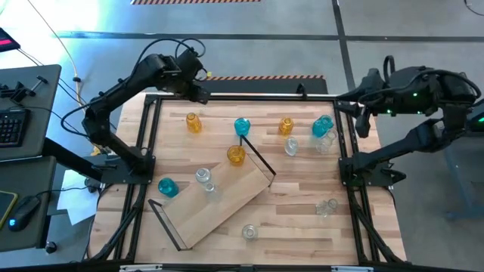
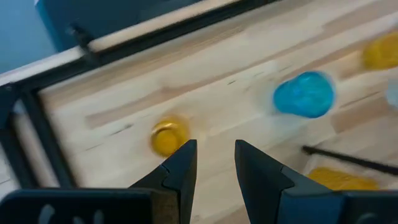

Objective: Sort vases onto shelf
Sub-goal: Put the yellow vase on the shelf aligned with the other yellow vase

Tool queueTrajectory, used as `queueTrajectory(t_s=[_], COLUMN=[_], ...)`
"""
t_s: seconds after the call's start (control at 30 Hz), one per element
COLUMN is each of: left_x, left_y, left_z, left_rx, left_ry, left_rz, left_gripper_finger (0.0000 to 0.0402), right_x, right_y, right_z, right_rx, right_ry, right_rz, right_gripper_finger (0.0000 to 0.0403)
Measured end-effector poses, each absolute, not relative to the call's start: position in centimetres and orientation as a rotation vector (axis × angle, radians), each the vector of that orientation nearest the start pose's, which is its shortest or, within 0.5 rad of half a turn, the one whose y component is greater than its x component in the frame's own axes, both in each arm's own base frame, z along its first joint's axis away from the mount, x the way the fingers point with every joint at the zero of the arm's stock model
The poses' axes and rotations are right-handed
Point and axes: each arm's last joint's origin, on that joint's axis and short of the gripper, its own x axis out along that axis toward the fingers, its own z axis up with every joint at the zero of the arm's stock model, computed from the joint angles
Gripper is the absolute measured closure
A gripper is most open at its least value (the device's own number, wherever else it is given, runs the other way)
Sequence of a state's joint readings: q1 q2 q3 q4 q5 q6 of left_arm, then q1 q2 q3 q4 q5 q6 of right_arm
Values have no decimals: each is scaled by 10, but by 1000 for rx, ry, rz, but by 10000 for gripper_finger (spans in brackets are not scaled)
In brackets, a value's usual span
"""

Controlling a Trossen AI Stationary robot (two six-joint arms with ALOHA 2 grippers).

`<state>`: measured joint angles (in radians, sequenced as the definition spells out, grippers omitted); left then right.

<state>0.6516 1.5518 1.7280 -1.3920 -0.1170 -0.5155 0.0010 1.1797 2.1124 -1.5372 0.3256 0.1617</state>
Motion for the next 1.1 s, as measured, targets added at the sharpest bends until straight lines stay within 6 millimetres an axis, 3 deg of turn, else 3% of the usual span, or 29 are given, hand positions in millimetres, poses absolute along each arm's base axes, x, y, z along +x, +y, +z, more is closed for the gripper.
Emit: queueTrajectory(t_s=[0.2,0.5,0.73,0.9,1.1], left_x=[226,281,313,315,285], left_y=[176,182,185,186,168], left_z=[371,347,324,312,320], left_rx=[-706,-622,-399,-447,-428], left_ry=[1087,1029,1057,1120,1356], left_rz=[881,451,380,377,355], left_gripper_finger=[300,300,300,300,300], right_x=[94,95,99,100,97], right_y=[-11,-14,-14,-14,-14], right_z=[527,527,523,523,524], right_rx=[123,187,218,215,202], right_ry=[540,500,529,532,532], right_rz=[-458,-581,-606,-605,-594], right_gripper_finger=[285,285,285,285,285])
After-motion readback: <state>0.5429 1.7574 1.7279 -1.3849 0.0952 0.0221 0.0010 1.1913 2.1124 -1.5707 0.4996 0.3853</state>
